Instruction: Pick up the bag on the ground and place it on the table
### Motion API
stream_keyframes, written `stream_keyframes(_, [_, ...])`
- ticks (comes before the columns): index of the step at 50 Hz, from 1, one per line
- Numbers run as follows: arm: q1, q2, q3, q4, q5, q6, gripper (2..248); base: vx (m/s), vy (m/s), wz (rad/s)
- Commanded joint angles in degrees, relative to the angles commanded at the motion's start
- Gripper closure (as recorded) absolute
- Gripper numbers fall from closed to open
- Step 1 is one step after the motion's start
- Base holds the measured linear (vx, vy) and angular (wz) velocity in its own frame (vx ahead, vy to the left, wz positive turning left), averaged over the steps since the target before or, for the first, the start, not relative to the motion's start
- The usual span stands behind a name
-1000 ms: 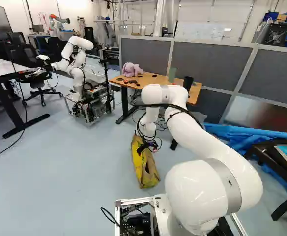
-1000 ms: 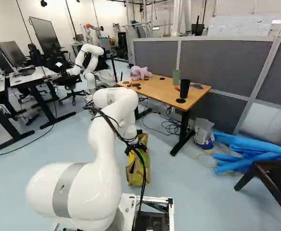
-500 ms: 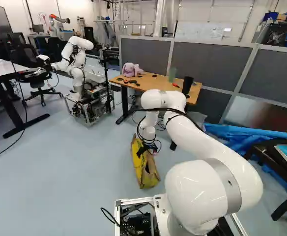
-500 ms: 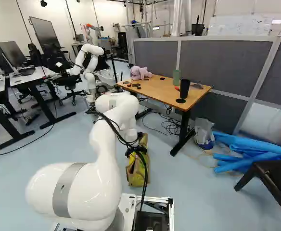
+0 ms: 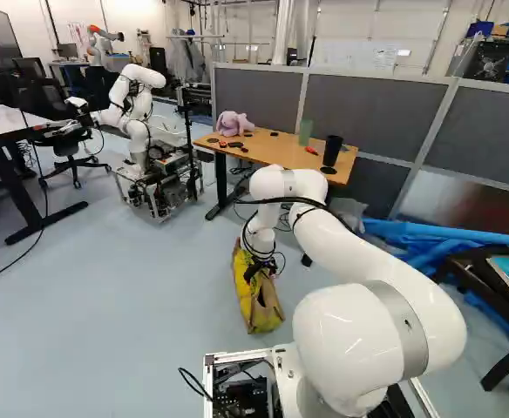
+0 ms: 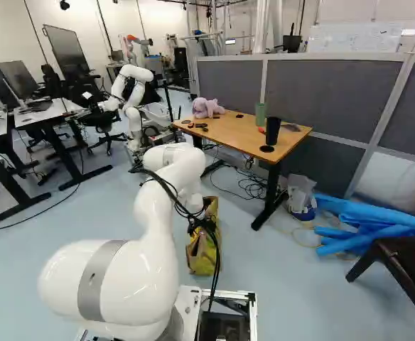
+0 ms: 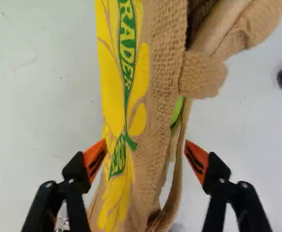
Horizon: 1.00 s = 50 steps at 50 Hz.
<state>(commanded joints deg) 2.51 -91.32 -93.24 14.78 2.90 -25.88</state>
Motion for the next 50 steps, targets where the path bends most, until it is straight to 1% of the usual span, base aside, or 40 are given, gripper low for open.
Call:
stream_keyframes(4, [0.0, -0.01, -0.01, 0.0, 0.0, 0.0, 43, 0.0, 0.0, 0.0])
stream_keyframes(5, [0.0, -0.01, -0.01, 0.0, 0.0, 0.0, 81, 0.0, 0.0, 0.0])
stream_keyframes(9, [0.0, -0.01, -0.01, 0.0, 0.0, 0.0, 81, 0.0, 0.0, 0.0])
stream_keyframes(10, [0.0, -0.01, -0.01, 0.0, 0.0, 0.0, 120, 0.0, 0.0, 0.0])
stream_keyframes(15, [0.0, -0.01, -0.01, 0.0, 0.0, 0.0, 120, 0.0, 0.0, 0.0])
stream_keyframes(16, [0.0, -0.01, -0.01, 0.0, 0.0, 0.0, 158, 0.0, 0.0, 0.0])
stream_keyframes(20, [0.0, -0.01, -0.01, 0.0, 0.0, 0.0, 158, 0.0, 0.0, 0.0])
stream_keyframes(21, [0.0, -0.01, -0.01, 0.0, 0.0, 0.0, 194, 0.0, 0.0, 0.0])
stream_keyframes(25, [0.0, 0.36, 0.36, 0.0, 0.0, 0.0, 194, 0.0, 0.0, 0.0])
stream_keyframes(26, [0.0, 0.51, 0.51, 0.0, 0.0, 0.0, 222, 0.0, 0.0, 0.0])
stream_keyframes(50, [0.0, 5.52, 5.37, 0.0, 0.0, 0.0, 222, 0.0, 0.0, 0.0])
